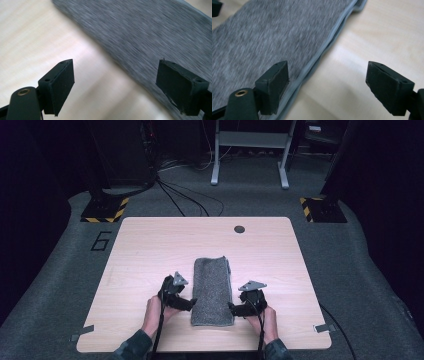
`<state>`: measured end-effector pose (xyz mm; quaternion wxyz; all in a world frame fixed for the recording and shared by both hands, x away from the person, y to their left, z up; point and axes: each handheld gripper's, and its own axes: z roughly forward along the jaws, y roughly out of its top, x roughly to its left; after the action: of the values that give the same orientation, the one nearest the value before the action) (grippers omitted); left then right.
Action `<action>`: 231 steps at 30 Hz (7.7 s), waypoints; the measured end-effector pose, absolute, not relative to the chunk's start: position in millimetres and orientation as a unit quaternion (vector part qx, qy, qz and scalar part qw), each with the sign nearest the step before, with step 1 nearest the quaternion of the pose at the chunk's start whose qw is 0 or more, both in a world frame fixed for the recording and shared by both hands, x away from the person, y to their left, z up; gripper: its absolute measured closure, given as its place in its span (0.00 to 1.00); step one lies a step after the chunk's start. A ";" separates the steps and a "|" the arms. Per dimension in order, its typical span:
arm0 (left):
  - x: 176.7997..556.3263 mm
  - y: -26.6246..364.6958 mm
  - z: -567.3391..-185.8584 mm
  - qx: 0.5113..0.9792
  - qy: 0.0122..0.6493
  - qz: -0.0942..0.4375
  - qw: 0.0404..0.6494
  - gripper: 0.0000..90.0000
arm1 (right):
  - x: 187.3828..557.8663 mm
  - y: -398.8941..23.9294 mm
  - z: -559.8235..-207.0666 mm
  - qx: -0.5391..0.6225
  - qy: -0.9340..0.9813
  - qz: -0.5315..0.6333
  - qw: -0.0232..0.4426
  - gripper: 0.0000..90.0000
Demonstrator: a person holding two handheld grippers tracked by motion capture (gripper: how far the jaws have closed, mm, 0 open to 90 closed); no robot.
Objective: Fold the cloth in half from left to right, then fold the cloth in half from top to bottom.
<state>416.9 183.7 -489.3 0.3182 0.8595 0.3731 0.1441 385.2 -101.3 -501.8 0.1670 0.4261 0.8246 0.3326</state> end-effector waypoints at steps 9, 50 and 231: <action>464.5 177.0 -504.7 0.855 0.403 0.150 0.288 0.17 | 436.9 -88.6 -504.7 0.435 0.824 0.319 0.174 0.21; 526.4 168.7 -498.0 0.846 0.425 0.166 0.275 0.18 | 497.9 -87.0 -507.9 0.466 0.818 0.290 0.170 0.23; 417.7 179.3 -509.7 0.872 0.363 0.128 0.302 0.26 | 402.1 -87.0 -515.7 0.366 0.851 0.337 0.172 0.48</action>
<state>417.7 179.3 -509.7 0.3020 0.8723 0.3625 0.1280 402.1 -87.0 -515.7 0.1716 0.3658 0.8505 0.3366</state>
